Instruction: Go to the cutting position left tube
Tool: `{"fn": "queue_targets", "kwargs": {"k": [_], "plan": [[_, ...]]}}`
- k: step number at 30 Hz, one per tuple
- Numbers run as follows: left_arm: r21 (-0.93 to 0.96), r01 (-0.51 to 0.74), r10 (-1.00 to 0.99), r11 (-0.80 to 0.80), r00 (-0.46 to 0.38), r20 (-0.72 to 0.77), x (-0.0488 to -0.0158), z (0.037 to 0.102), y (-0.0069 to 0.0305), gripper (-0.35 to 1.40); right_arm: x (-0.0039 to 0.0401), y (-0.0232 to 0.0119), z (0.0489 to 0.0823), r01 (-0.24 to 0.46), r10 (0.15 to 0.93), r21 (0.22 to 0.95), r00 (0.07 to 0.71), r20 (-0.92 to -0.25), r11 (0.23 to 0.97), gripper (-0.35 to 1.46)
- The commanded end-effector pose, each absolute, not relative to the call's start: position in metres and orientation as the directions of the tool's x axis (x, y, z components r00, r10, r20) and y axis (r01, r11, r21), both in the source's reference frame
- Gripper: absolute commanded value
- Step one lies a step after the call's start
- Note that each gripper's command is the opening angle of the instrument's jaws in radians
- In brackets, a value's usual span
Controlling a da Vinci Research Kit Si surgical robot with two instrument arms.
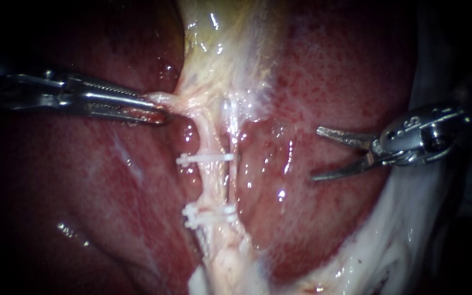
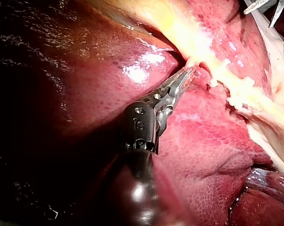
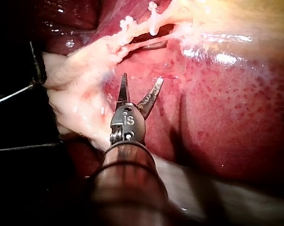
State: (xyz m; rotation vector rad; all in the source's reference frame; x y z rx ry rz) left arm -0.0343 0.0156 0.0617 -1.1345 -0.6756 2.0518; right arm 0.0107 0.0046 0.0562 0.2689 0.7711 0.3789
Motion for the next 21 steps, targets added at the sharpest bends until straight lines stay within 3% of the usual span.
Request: {"fn": "queue_targets", "kwargs": {"k": [1,13,17,21], "plan": [[-0.713,-0.313,0.770,-0.627,-0.383,-0.510,-0.0339,0.0612,0.0159,-0.35,0.0107,0.0046,0.0562,-0.231,0.427,0.372,0.654,-0.624,0.899,1.43],[-0.705,-0.342,0.781,-0.622,-0.339,-0.524,-0.0295,0.0555,0.0196,-0.35,0.0113,0.0047,0.0563,-0.221,0.429,0.384,0.650,-0.627,0.896,1.43],[-0.701,-0.346,0.780,-0.623,-0.338,-0.526,-0.0298,0.0557,0.0190,-0.35,0.0127,0.0044,0.0564,-0.160,0.433,0.433,0.613,-0.661,0.887,1.43],[-0.701,-0.348,0.780,-0.623,-0.338,-0.526,-0.0300,0.0557,0.0189,-0.35,0.0150,0.0032,0.0567,-0.121,0.493,0.534,0.588,-0.641,0.837,1.43]]}}
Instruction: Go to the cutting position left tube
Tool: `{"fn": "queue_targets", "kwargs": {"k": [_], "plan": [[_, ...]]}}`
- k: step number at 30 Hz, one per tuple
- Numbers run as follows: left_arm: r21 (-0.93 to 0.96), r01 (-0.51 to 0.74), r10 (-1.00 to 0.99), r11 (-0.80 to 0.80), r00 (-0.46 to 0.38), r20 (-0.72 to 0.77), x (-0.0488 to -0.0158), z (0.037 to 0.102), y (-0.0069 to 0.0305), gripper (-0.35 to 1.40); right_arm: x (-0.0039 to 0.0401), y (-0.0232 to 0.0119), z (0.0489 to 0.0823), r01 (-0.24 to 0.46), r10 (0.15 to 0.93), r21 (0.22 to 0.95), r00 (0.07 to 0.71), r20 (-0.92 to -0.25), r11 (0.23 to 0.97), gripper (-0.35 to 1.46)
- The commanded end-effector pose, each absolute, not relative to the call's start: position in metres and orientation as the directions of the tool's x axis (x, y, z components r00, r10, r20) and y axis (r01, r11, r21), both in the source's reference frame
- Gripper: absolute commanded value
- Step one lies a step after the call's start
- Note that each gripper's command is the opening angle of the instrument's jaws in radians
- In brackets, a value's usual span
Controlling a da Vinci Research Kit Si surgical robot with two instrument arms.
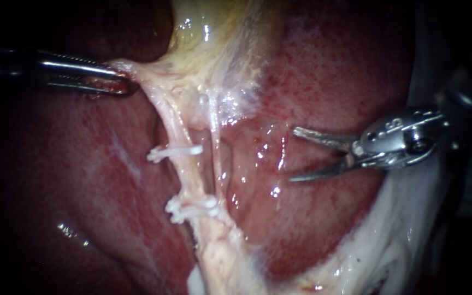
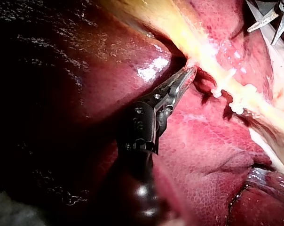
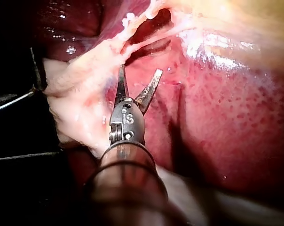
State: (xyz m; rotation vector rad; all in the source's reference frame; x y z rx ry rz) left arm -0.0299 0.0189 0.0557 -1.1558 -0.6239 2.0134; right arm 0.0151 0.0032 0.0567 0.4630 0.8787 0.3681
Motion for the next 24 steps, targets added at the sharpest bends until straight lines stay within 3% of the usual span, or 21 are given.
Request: {"fn": "queue_targets", "kwargs": {"k": [1,13,24], "plan": [[-0.700,-0.348,0.780,-0.623,-0.338,-0.526,-0.0300,0.0558,0.0189,-0.35,0.0156,0.0029,0.0568,-0.108,0.505,0.555,0.583,-0.636,0.824,1.43],[-0.698,-0.352,0.780,-0.624,-0.337,-0.527,-0.0301,0.0557,0.0187,-0.35,0.0213,0.0013,0.0604,-0.031,0.598,0.711,0.568,-0.566,0.703,1.43],[-0.698,-0.351,0.780,-0.624,-0.337,-0.527,-0.0303,0.0559,0.0186,-0.35,0.0228,0.0002,0.0651,0.051,0.622,0.783,0.577,-0.530,0.620,1.43]]}}
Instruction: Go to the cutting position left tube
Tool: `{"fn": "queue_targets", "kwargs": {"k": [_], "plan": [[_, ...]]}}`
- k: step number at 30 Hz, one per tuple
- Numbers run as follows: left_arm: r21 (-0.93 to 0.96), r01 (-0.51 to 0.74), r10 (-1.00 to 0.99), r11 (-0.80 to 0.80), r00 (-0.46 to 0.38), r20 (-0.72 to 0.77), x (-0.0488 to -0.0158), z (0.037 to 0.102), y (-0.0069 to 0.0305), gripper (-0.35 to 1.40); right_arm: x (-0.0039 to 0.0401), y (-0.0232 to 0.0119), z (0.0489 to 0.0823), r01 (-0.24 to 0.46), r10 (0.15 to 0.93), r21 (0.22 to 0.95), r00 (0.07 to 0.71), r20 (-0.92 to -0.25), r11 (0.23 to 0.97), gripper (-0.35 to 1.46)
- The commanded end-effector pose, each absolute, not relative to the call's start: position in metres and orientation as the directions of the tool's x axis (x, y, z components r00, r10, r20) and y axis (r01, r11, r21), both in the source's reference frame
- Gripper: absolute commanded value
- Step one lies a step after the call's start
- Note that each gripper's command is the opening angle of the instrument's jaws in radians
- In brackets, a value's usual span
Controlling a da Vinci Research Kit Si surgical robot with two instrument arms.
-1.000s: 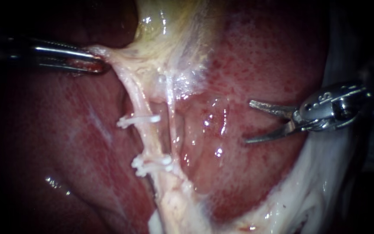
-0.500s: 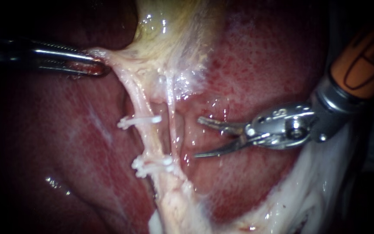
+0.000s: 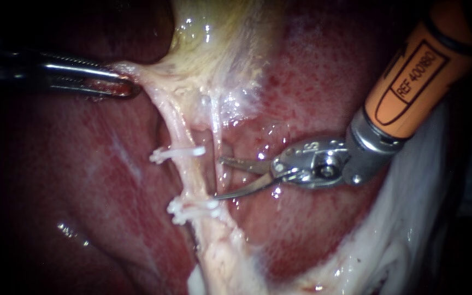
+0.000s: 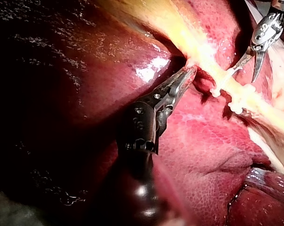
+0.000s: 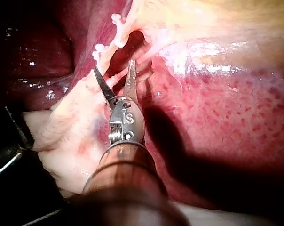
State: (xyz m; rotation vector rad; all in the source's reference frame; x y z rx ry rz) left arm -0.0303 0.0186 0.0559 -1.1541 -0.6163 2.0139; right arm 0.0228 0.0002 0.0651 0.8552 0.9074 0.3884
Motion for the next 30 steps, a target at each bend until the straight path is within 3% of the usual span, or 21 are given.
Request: {"fn": "queue_targets", "kwargs": {"k": [1,18,30], "plan": [[-0.698,-0.351,0.780,-0.624,-0.337,-0.527,-0.0303,0.0559,0.0186,-0.35,0.0230,0.0002,0.0653,0.056,0.624,0.789,0.579,-0.525,0.612,1.43],[-0.698,-0.351,0.780,-0.624,-0.337,-0.528,-0.0304,0.0559,0.0185,-0.35,0.0236,0.0003,0.0681,0.064,0.623,0.795,0.585,-0.520,0.604,1.43],[-0.697,-0.352,0.780,-0.624,-0.337,-0.528,-0.0304,0.0560,0.0185,-0.35,0.0267,-0.0003,0.0667,0.170,0.626,0.815,0.561,-0.542,0.553,1.43]]}}
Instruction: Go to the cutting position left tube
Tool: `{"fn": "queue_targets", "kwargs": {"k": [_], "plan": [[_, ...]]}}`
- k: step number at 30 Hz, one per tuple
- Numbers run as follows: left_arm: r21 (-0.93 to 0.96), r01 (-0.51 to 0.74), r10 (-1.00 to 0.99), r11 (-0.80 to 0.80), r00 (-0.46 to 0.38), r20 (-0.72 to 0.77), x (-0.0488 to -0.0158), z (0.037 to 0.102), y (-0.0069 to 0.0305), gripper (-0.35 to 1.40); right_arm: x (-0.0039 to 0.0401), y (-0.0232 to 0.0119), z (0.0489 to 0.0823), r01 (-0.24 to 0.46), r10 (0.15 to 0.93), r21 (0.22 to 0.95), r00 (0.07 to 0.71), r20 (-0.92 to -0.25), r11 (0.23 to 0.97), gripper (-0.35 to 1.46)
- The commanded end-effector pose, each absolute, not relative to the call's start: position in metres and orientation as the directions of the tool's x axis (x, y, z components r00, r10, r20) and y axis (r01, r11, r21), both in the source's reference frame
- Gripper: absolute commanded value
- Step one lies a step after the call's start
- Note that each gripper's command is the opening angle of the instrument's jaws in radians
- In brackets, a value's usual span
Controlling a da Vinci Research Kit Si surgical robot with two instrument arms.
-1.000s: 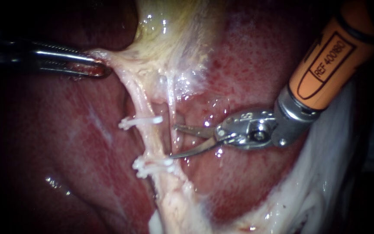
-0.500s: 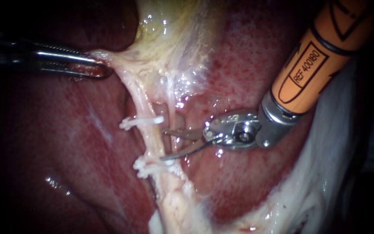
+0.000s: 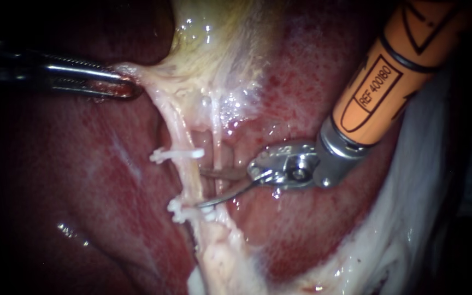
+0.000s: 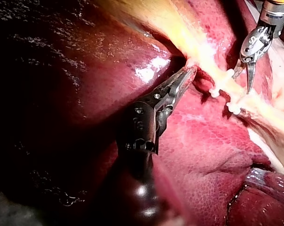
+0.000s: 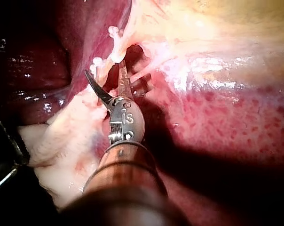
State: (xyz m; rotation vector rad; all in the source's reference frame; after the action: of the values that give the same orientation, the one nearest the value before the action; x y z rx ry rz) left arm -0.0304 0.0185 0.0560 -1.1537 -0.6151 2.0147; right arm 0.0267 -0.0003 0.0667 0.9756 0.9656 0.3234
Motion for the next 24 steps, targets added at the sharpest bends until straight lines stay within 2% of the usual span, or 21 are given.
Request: {"fn": "queue_targets", "kwargs": {"k": [1,17,24], "plan": [[-0.697,-0.352,0.780,-0.624,-0.337,-0.528,-0.0304,0.0560,0.0185,-0.35,0.0271,-0.0003,0.0666,0.171,0.628,0.818,0.561,-0.539,0.549,1.43],[-0.698,-0.350,0.780,-0.624,-0.338,-0.527,-0.0305,0.0560,0.0184,-0.35,0.0321,0.0001,0.0662,0.171,0.664,0.825,0.516,-0.541,0.539,1.43],[-0.698,-0.350,0.779,-0.624,-0.338,-0.528,-0.0305,0.0560,0.0184,-0.35,0.0334,-0.0002,0.0649,0.182,0.674,0.827,0.501,-0.543,0.531,1.43]]}}
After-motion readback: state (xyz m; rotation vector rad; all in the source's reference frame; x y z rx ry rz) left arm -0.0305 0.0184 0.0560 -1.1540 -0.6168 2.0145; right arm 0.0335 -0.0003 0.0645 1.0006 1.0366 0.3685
